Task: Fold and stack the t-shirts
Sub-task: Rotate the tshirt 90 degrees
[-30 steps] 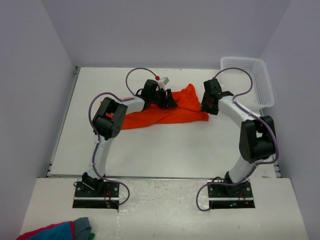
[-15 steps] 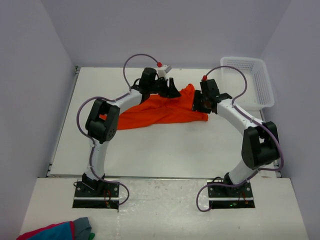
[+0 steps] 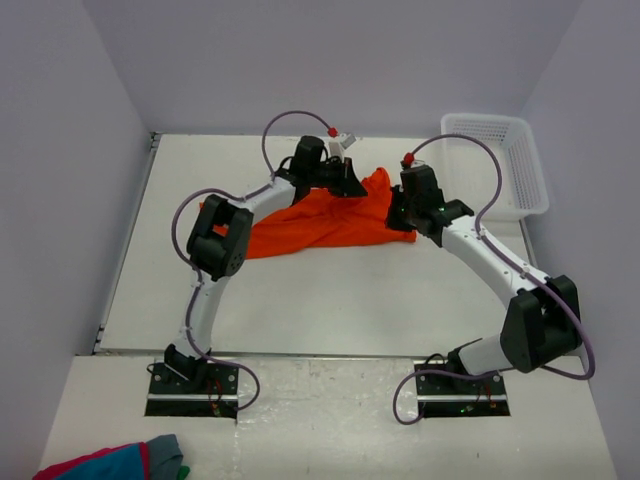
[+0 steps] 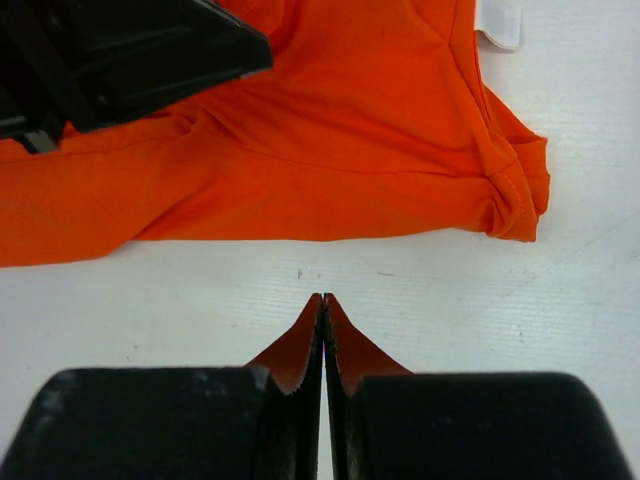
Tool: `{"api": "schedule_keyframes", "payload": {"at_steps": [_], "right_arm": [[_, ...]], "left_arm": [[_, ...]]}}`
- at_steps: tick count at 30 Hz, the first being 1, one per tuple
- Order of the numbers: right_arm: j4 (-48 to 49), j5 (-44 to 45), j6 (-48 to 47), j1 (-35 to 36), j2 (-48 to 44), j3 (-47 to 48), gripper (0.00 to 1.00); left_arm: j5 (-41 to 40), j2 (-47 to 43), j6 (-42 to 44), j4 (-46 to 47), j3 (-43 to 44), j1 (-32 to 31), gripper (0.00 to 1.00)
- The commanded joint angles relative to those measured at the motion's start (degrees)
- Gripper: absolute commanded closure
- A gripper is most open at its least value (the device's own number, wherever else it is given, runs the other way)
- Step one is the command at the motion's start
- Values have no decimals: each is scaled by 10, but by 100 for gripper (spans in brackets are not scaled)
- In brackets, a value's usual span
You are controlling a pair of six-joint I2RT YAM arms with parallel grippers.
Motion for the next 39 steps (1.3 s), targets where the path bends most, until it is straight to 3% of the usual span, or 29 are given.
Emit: {"api": "schedule_keyframes", "payload": {"at_steps": [1,18,26,34,39], "right_arm": [[6,14,9,2,-18,-13,100],[-3,-32,23,32,-65,-47,100],[4,-74,30,100,18,-16,100],[7,-86,29,159,112,44,100],[39,-145,-1,171,162,70,100]], "left_arm": [[21,23,-2,-23,36,-24,100],[-20,174,37,-101,182,-10,100],[2,228,18,-89,245,49,100],[12,235,19,-86,287,119,100],[31,208,13,-68,291,150,100]]}}
